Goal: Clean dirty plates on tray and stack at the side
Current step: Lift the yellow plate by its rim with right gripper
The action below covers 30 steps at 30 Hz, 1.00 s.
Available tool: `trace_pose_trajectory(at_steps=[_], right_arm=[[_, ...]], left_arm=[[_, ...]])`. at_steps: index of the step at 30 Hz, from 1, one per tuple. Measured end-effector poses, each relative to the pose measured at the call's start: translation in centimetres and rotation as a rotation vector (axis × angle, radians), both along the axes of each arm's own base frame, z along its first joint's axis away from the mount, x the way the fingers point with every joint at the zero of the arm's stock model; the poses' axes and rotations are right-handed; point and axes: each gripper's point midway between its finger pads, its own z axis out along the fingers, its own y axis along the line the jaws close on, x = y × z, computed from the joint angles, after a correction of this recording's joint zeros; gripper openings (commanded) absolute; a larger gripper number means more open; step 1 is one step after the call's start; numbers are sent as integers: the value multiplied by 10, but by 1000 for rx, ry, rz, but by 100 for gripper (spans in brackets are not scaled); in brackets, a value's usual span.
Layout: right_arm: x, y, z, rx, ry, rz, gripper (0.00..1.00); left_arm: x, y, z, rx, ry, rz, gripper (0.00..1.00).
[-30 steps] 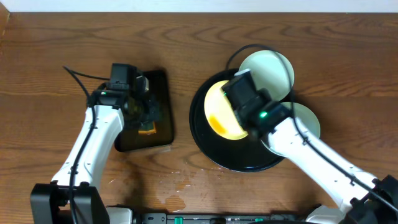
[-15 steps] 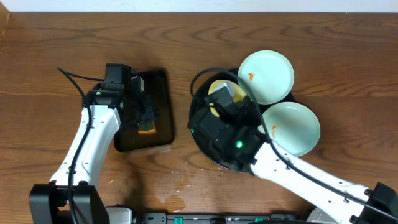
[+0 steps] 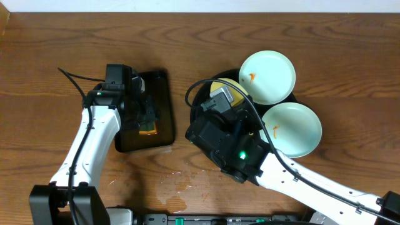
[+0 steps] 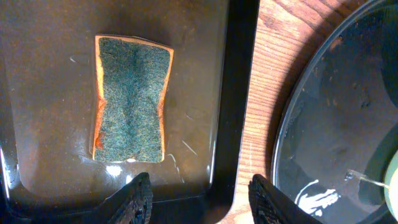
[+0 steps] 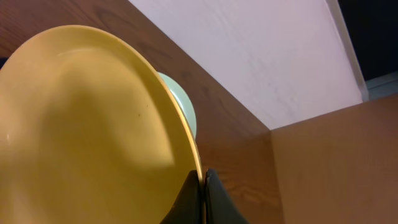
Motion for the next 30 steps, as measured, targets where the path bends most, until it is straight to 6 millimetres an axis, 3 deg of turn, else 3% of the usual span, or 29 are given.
trace_pose_trajectory(at_steps=[30], right_arm=[[0, 0, 2, -16, -3, 4, 1]], left_arm=[[0, 0, 0, 0, 0, 0, 52]])
